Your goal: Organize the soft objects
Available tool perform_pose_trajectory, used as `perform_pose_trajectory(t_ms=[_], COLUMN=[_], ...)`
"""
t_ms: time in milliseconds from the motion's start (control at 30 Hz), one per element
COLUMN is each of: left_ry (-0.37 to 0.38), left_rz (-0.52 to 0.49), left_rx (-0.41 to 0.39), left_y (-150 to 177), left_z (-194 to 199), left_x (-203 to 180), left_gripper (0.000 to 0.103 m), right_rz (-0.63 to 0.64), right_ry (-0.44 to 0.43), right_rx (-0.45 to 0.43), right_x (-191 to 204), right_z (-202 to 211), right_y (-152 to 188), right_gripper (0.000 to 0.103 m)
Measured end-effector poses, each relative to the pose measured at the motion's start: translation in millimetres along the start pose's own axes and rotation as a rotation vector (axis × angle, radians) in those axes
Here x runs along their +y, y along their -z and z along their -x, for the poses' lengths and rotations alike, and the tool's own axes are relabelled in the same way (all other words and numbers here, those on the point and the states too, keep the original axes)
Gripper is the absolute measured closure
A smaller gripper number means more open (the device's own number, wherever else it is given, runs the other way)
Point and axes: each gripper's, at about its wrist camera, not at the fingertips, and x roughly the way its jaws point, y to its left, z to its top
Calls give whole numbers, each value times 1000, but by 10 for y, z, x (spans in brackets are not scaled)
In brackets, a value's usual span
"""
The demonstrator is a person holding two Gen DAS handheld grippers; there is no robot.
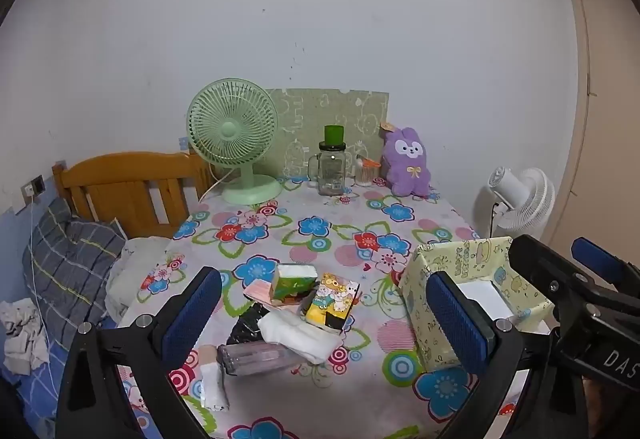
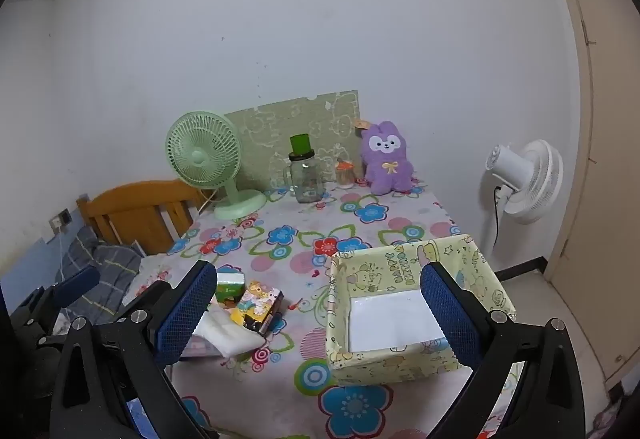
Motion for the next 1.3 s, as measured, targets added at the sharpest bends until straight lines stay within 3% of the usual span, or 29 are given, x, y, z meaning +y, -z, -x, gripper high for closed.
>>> perform_pose_trajectory(t_ms=[100, 167, 500, 1300], left_ry=[1, 23, 45, 22], left_rz=[12, 8, 28, 16], left_rx=[-12, 22, 47, 48], left_y=[20, 28, 22, 44], left_z=[44, 2, -121, -155], left_x=[13, -42, 38, 76], left_gripper=[0, 0, 0, 1], right_rz=[-6, -21, 17, 22], right_ry=[-3, -13, 52, 82], right_rx=[-2, -3, 32, 37], right_x=[-29, -82, 51, 63], right_z=[0, 14, -46, -75], right_y=[3, 0, 2, 23], right_gripper=[0, 0, 0, 0])
